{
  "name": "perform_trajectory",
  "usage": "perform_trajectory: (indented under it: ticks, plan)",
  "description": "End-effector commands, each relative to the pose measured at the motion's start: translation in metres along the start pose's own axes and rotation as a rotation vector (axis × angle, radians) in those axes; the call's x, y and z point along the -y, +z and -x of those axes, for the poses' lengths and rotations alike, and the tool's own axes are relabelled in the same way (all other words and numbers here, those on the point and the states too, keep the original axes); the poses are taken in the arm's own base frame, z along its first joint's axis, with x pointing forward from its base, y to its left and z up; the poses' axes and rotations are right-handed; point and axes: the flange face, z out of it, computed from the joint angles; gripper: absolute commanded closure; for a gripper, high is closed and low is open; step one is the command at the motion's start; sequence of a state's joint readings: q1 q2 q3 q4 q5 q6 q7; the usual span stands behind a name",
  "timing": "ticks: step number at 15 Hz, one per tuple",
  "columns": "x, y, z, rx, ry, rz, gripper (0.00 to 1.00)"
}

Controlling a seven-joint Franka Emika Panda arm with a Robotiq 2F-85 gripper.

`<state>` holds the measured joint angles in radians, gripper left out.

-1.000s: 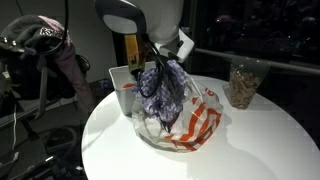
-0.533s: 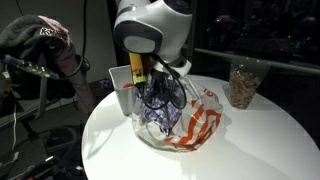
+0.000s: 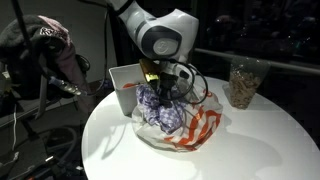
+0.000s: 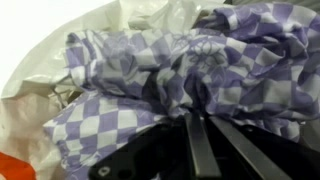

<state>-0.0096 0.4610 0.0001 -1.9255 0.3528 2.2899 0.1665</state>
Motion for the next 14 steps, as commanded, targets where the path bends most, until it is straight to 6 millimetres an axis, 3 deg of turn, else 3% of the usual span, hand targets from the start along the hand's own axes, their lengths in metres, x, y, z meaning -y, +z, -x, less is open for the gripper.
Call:
perform_trajectory:
  ticks: [1,3,6,7,9,14]
  plan:
    - [0.036,0.008,-0.017,0.132,-0.099,-0.024,0.98]
    - [0.043,0.012,-0.021,0.193,-0.116,-0.030,0.98]
    - [0.035,0.015,-0.036,0.228,-0.077,0.011,0.97]
    - [0.034,0.013,-0.041,0.217,-0.068,0.006,0.68]
    - [0.034,0.001,-0.044,0.207,-0.086,-0.014,0.60]
    - [0.029,-0.052,-0.024,0.185,-0.094,-0.037,0.23]
